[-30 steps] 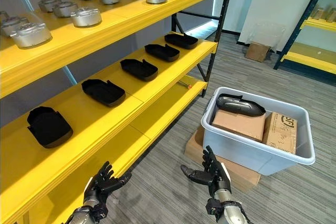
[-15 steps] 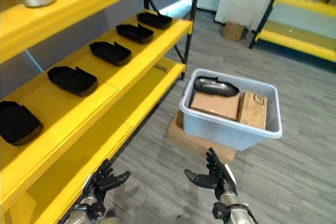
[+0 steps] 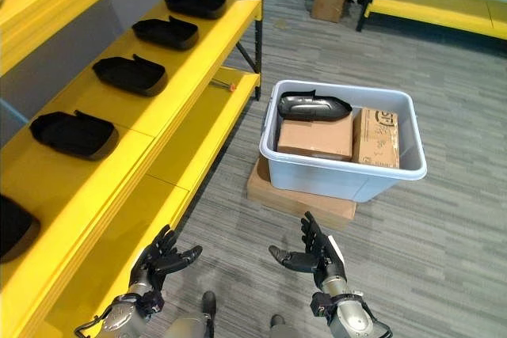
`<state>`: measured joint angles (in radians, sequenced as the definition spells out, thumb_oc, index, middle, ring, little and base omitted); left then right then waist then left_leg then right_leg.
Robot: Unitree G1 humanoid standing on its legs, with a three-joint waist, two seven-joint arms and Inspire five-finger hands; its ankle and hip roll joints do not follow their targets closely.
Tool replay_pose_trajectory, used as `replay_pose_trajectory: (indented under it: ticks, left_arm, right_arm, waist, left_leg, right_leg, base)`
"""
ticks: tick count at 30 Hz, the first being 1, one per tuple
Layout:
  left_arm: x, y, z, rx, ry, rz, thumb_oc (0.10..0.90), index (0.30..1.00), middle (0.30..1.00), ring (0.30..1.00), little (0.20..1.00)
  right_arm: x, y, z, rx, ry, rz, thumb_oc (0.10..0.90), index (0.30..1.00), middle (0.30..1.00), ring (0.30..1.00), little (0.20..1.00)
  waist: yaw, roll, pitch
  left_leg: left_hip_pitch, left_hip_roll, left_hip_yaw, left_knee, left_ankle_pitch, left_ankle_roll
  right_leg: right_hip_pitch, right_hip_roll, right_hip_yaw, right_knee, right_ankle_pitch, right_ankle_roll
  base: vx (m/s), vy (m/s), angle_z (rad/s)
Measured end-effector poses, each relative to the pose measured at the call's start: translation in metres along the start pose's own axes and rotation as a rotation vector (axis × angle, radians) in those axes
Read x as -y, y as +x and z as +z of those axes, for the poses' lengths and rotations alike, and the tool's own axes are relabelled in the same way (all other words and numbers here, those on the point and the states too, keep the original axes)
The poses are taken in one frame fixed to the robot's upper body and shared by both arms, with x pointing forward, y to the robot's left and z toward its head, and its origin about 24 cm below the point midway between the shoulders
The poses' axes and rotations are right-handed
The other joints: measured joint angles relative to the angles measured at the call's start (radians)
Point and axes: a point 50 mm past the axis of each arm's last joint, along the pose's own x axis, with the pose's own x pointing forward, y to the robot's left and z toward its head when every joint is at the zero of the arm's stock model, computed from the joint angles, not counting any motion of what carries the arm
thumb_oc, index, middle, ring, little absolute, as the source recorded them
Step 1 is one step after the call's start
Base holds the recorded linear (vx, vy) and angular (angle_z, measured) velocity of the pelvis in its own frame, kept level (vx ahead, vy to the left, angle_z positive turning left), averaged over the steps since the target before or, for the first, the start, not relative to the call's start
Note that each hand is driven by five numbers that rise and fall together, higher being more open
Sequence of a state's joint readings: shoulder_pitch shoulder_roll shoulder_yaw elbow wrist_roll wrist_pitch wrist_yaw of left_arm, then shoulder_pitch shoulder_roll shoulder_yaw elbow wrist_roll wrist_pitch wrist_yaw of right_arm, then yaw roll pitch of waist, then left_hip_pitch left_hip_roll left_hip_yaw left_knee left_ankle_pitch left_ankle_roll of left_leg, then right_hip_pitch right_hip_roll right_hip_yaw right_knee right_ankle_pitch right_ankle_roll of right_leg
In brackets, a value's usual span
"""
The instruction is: Move parts from the plastic box to the shelf.
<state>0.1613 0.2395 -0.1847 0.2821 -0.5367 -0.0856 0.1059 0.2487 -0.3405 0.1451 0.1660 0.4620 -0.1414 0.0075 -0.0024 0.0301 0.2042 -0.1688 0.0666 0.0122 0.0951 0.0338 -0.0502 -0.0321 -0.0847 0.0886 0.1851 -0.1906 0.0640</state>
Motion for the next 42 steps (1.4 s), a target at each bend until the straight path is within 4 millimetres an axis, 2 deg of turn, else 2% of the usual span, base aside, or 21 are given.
replay_pose_trajectory:
  ticks: [2,4,9,14,15,17,19,21,22,23,24,26,28,31,33,34,35,36,37,38,42]
  left_arm:
    - [0.002,0.007,0.011,0.038,0.009,0.002,0.9,1.0,1.0,1.0,1.0]
    - [0.004,0.014,0.022,0.073,0.016,-0.005,0.9,1.0,1.0,1.0,1.0]
    - [0.007,0.017,0.028,0.094,0.009,0.003,0.9,1.0,1.0,1.0,1.0]
    - [0.006,0.014,0.021,0.069,0.008,0.009,0.9,1.0,1.0,1.0,1.0]
    - [0.006,0.014,0.02,0.066,0.009,0.011,0.9,1.0,1.0,1.0,1.0]
    - [0.006,0.014,0.018,0.057,0.011,0.019,0.9,1.0,1.0,1.0,1.0]
    - [0.003,0.013,0.018,0.054,0.02,0.025,0.9,1.0,1.0,1.0,1.0]
    - [-0.001,0.011,0.016,0.046,0.021,0.042,0.9,1.0,1.0,1.0,1.0]
    - [-0.004,0.012,0.016,0.048,0.015,0.06,0.9,1.0,1.0,1.0,1.0]
    - [-0.003,0.013,0.014,0.033,0.017,0.059,0.9,1.0,1.0,1.0,1.0]
    - [-0.003,0.012,0.015,0.04,0.02,0.053,0.9,1.0,1.0,1.0,1.0]
    - [-0.005,0.012,0.017,0.047,0.025,0.059,0.9,1.0,1.0,1.0,1.0]
    - [-0.007,0.011,0.014,0.038,0.024,0.066,0.9,1.0,1.0,1.0,1.0]
    - [-0.009,0.007,0.008,0.018,0.018,0.076,0.9,1.0,1.0,1.0,1.0]
    - [-0.011,0.003,0.002,-0.002,0.013,0.087,0.9,1.0,1.0,1.0,1.0]
    - [-0.012,0.001,-0.001,-0.011,0.009,0.089,0.9,1.0,1.0,1.0,1.0]
    - [-0.009,-0.001,-0.005,-0.02,-0.005,0.086,0.9,1.0,1.0,1.0,1.0]
    - [-0.003,-0.002,-0.009,-0.025,-0.031,0.08,0.9,1.0,1.0,1.0,1.0]
    - [-0.001,-0.002,-0.009,-0.023,-0.036,0.073,0.9,1.0,1.0,1.0,1.0]
    - [0.002,0.0,-0.007,-0.018,-0.045,0.067,0.9,1.0,1.0,1.0,1.0]
    - [0.015,0.007,-0.001,0.004,-0.059,0.029,0.9,1.0,1.0,1.0,1.0]
  right_arm:
    - [-0.011,0.004,0.0,-0.004,-0.003,0.044,0.9,1.0,1.0,1.0,1.0]
    - [-0.02,0.008,0.003,0.013,0.009,0.071,0.9,1.0,1.0,1.0,1.0]
    - [-0.03,0.02,0.015,0.059,-0.004,0.096,0.9,1.0,1.0,1.0,1.0]
    - [-0.025,0.025,0.022,0.08,-0.017,0.065,0.9,1.0,1.0,1.0,1.0]
    - [-0.024,0.026,0.023,0.084,-0.02,0.059,0.9,1.0,1.0,1.0,1.0]
    - [-0.021,0.028,0.027,0.094,-0.028,0.046,0.9,1.0,1.0,1.0,1.0]
    - [-0.022,0.027,0.026,0.097,-0.021,0.046,0.9,1.0,1.0,1.0,1.0]
    - [-0.025,0.026,0.022,0.083,-0.021,0.057,0.9,1.0,1.0,1.0,1.0]
    - [-0.029,0.028,0.023,0.083,-0.027,0.074,0.9,1.0,1.0,1.0,1.0]
    - [-0.029,0.026,0.021,0.08,-0.024,0.077,0.9,1.0,1.0,1.0,1.0]
    - [-0.029,0.023,0.016,0.058,-0.024,0.079,0.9,1.0,1.0,1.0,1.0]
    - [-0.031,0.021,0.012,0.04,-0.016,0.082,0.9,1.0,1.0,1.0,1.0]
    - [-0.032,0.017,0.007,0.022,-0.006,0.078,0.9,1.0,1.0,1.0,1.0]
    - [-0.031,0.017,0.006,0.018,-0.015,0.078,0.9,1.0,1.0,1.0,1.0]
    - [-0.031,0.016,0.005,0.013,-0.013,0.078,0.9,1.0,1.0,1.0,1.0]
    - [-0.03,0.014,0.002,0.003,-0.012,0.073,0.9,1.0,1.0,1.0,1.0]
    - [-0.027,0.013,0.001,-0.006,-0.022,0.068,0.9,1.0,1.0,1.0,1.0]
    - [-0.022,0.014,0.004,0.001,-0.055,0.069,0.9,1.0,1.0,1.0,1.0]
    - [-0.021,0.016,0.007,0.01,-0.063,0.069,0.9,1.0,1.0,1.0,1.0]
    - [-0.021,0.021,0.015,0.032,-0.073,0.074,0.9,1.0,1.0,1.0,1.0]
    - [-0.017,0.031,0.032,0.095,-0.084,0.059,0.9,1.0,1.0,1.0,1.0]
  waist:
    - [0.005,-0.033,-0.008]
    - [0.003,-0.048,-0.014]
    - [0.004,-0.054,-0.016]
    - [0.004,-0.052,-0.018]
    - [-0.001,-0.05,-0.018]
    - [-0.018,-0.031,-0.02]
    - [-0.035,-0.029,-0.021]
    - [-0.043,-0.027,-0.018]
    - [-0.048,-0.024,-0.007]
    - [-0.06,-0.006,-0.007]
    - [-0.059,-0.003,-0.003]
    - [-0.047,-0.011,-0.002]
    - [-0.052,-0.024,-0.001]
    - [-0.055,-0.028,0.0]
    - [-0.056,-0.043,0.0]
    - [-0.054,-0.051,0.0]
    - [-0.063,-0.041,-0.003]
    - [-0.065,-0.014,-0.018]
    - [-0.066,-0.006,-0.022]
    - [-0.077,0.001,-0.024]
    - [-0.077,0.013,-0.032]
  left_leg:
    - [0.002,-0.025,0.042,0.006,-0.007,0.012]
    - [-0.004,-0.04,0.055,0.006,-0.012,0.02]
    - [-0.009,-0.053,0.059,0.003,-0.022,0.033]
    - [-0.022,-0.057,0.04,0.004,-0.026,0.04]
    - [-0.021,-0.059,0.039,0.003,-0.03,0.047]
    - [-0.015,-0.047,0.036,0.007,-0.023,0.051]
    - [0.011,-0.051,0.055,0.008,-0.037,0.069]
    - [0.071,-0.073,0.058,0.0,-0.082,0.111]
    - [0.082,-0.084,0.063,0.002,-0.094,0.127]
    - [0.09,-0.081,0.065,-0.011,-0.084,0.128]
    - [0.108,-0.081,0.073,-0.026,-0.088,0.127]
    - [0.116,-0.09,0.098,-0.039,-0.076,0.128]
    - [0.131,-0.11,0.107,-0.052,-0.068,0.115]
    - [0.157,-0.119,0.113,-0.069,-0.072,0.11]
    - [0.209,-0.123,0.102,-0.103,-0.08,0.086]
    - [0.241,-0.12,0.087,-0.118,-0.085,0.07]
    - [0.276,-0.091,0.069,-0.136,-0.098,0.05]
    - [0.279,-0.046,0.064,-0.142,-0.111,0.038]
    - [0.279,-0.029,0.064,-0.139,-0.112,0.034]
    - [0.273,0.004,0.063,-0.123,-0.115,0.032]
    - [0.262,0.043,0.061,-0.077,-0.105,0.034]
  right_leg:
    - [0.006,-0.038,0.019,-0.037,0.013,0.023]
    - [0.021,-0.058,0.013,-0.091,0.033,0.043]
    - [0.063,-0.074,-0.001,-0.188,0.067,0.054]
    - [0.039,-0.064,-0.021,-0.145,0.06,0.059]
    - [0.025,-0.061,-0.022,-0.108,0.056,0.064]
    - [-0.082,-0.046,-0.025,0.117,0.023,0.097]
    - [-0.157,-0.047,-0.03,0.315,0.036,0.1]
    - [-0.209,-0.08,-0.056,0.478,0.096,0.091]
    - [-0.31,-0.102,-0.069,0.627,0.195,0.092]
    - [-0.337,-0.121,-0.111,0.623,0.133,0.087]
    - [-0.356,-0.124,-0.143,0.51,0.077,0.078]
    - [-0.358,-0.125,-0.209,0.293,0.07,0.072]
    - [-0.363,-0.125,-0.228,0.107,0.12,0.072]
    - [-0.334,-0.141,-0.237,-0.05,0.207,0.075]
    - [-0.249,-0.151,-0.237,-0.157,0.28,0.082]
    - [-0.201,-0.151,-0.238,-0.194,0.334,0.081]
    - [-0.168,-0.12,-0.237,-0.202,0.394,0.073]
    - [-0.162,-0.074,-0.25,-0.197,0.389,0.045]
    - [-0.162,-0.058,-0.255,-0.197,0.384,0.038]
    - [-0.16,-0.031,-0.273,-0.19,0.364,0.01]
    - [-0.166,0.012,-0.286,-0.146,0.315,-0.048]
  base:
    - [0.1,0.109,-0.35]
    - [0.07,0.092,-0.19]
    - [0.08,0.089,0.01]
    - [0.09,0.119,0.11]
    - [0.06,0.156,0.1]
    - [0.04,0.187,0.12]
    - [0.15,0.226,0.01]
    - [0.15,0.13,-0.27]
    - [0.15,0.006,-0.18]
    - [0.2,-0.013,-0.18]
    - [0.15,-0.037,-0.08]
    - [0.12,-0.068,-0.2]
    - [0.17,-0.107,-0.02]
    - [0.17,-0.117,-0.05]
    - [0.2,-0.14,0.12]
    - [0.22,-0.13,0.31]
    - [0.25,-0.181,0.29]
    - [0.26,-0.261,0.14]
    - [0.19,-0.204,0.04]
    - [0.14,-0.191,0.01]
    - [0.09,-0.127,-0.05]
